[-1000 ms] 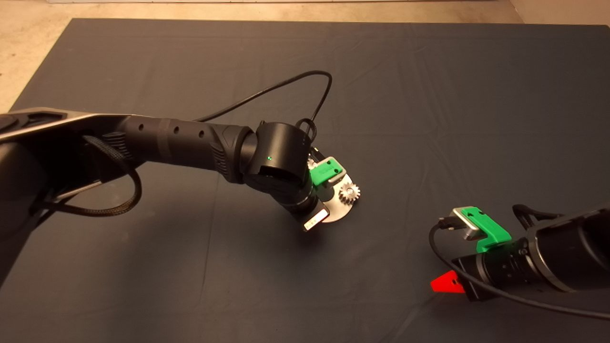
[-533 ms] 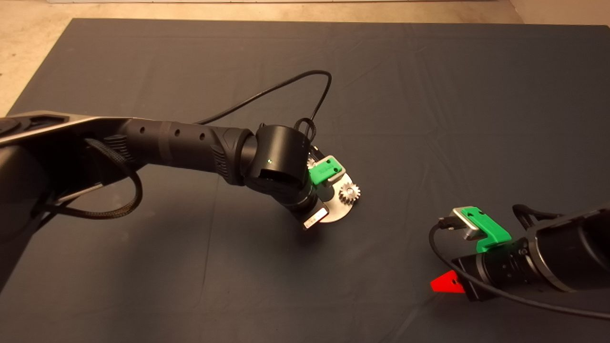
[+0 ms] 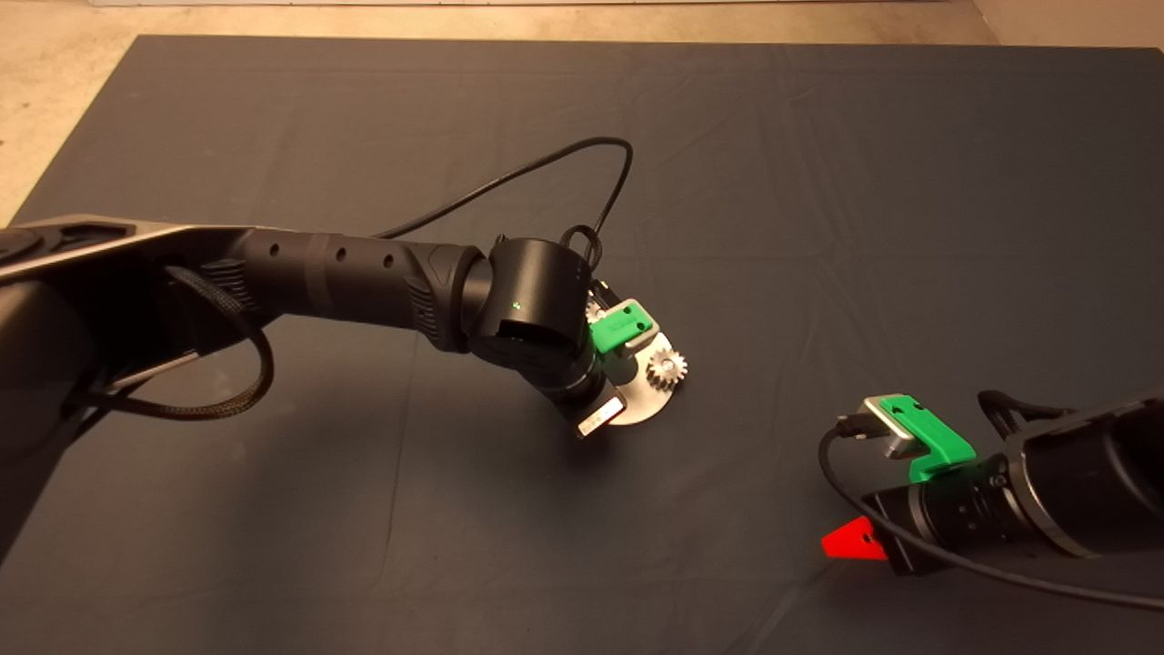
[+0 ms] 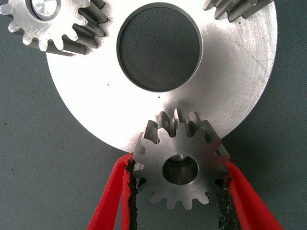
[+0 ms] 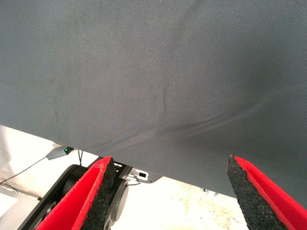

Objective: Install three planetary gears onto the carrier pins

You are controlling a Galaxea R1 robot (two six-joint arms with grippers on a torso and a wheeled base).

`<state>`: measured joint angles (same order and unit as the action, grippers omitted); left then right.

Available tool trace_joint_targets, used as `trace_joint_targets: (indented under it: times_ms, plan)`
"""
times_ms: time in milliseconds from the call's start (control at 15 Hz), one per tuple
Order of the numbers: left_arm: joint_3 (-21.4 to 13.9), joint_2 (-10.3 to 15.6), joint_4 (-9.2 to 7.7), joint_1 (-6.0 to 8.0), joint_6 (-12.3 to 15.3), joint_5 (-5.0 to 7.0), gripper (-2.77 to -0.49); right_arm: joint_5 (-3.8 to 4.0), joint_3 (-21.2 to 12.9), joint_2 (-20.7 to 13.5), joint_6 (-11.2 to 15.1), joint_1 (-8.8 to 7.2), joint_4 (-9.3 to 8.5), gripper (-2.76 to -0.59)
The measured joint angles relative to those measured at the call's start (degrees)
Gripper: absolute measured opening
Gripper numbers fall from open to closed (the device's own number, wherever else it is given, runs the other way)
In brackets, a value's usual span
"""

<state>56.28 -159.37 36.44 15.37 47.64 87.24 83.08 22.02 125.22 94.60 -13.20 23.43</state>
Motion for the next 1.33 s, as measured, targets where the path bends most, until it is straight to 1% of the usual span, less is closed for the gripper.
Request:
trace_joint_targets:
  times_ms: [600,733,1067,1133,1267,1333]
  plan:
    - [0.0,0.0,0.0,0.0,-0.18,0.0,-2.42,0.0,0.0,0.0,0.0,0.0,0.0,-1.62]
    - [0.0,0.0,0.0,0.0,-0.34,0.0,-2.34,0.0,0.0,0.0,0.0,0.0,0.0,-1.62]
    - [0.0,-0.01,0.0,0.0,-0.4,0.0,-2.33,0.0,0.0,0.0,0.0,0.0,-0.01,-1.62]
    - [0.0,-0.01,0.0,0.02,-0.38,0.05,-2.24,0.0,0.0,0.0,0.0,0.0,-0.01,-1.62]
    - [-0.04,0.0,-0.02,0.02,-0.4,0.05,-2.2,-0.03,0.0,0.0,0.0,0.0,-0.01,-1.62]
    - [-0.03,0.02,0.0,0.03,-0.4,0.09,-2.1,-0.06,0.0,0.0,0.0,0.0,-0.01,-1.62]
